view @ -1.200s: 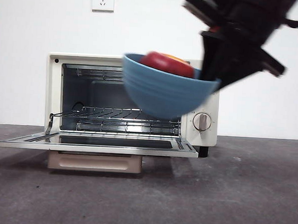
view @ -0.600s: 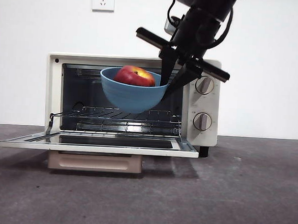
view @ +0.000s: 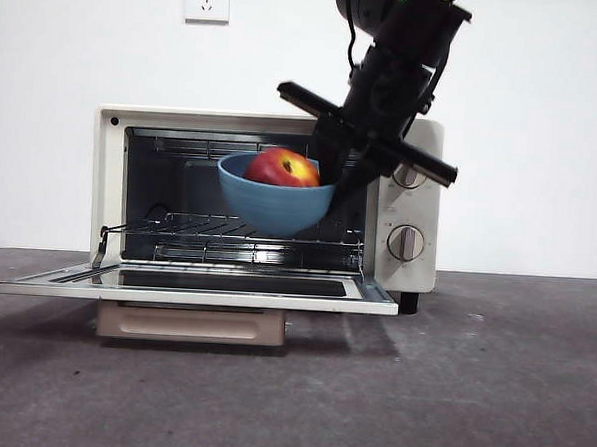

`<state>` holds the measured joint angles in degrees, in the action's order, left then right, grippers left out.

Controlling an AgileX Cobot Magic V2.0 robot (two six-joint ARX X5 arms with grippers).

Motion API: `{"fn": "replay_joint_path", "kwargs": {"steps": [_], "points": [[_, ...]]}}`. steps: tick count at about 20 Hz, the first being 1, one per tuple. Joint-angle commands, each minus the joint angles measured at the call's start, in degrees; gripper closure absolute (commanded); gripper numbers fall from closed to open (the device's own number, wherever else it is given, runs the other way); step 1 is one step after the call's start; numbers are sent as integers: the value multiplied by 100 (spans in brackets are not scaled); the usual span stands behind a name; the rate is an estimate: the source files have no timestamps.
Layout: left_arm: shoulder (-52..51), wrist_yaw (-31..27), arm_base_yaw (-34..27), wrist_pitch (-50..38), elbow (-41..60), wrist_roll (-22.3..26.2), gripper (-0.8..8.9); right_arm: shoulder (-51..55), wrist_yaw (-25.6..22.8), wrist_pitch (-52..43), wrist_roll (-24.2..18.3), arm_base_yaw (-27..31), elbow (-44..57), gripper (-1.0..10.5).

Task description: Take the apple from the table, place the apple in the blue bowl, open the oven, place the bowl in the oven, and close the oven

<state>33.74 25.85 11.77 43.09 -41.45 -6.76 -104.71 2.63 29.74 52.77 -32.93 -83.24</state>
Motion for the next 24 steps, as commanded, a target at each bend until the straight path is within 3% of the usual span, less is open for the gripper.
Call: {"fn": "replay_joint_path", "kwargs": {"steps": [1, 5, 13, 24], "points": [[24, 33, 68, -46, -33, 7, 807, -166, -111, -175, 323, -24, -164, 944], [24, 31, 144, -50, -33, 7, 807, -243, -146, -442, 531, 15, -164, 944], [26, 31, 149, -50, -33, 7, 807, -247, -431, -723, 531, 22, -162, 938], [26, 33, 149, -24, -33, 7, 807, -247, -413, -964, 407, 15, -162, 827]]}}
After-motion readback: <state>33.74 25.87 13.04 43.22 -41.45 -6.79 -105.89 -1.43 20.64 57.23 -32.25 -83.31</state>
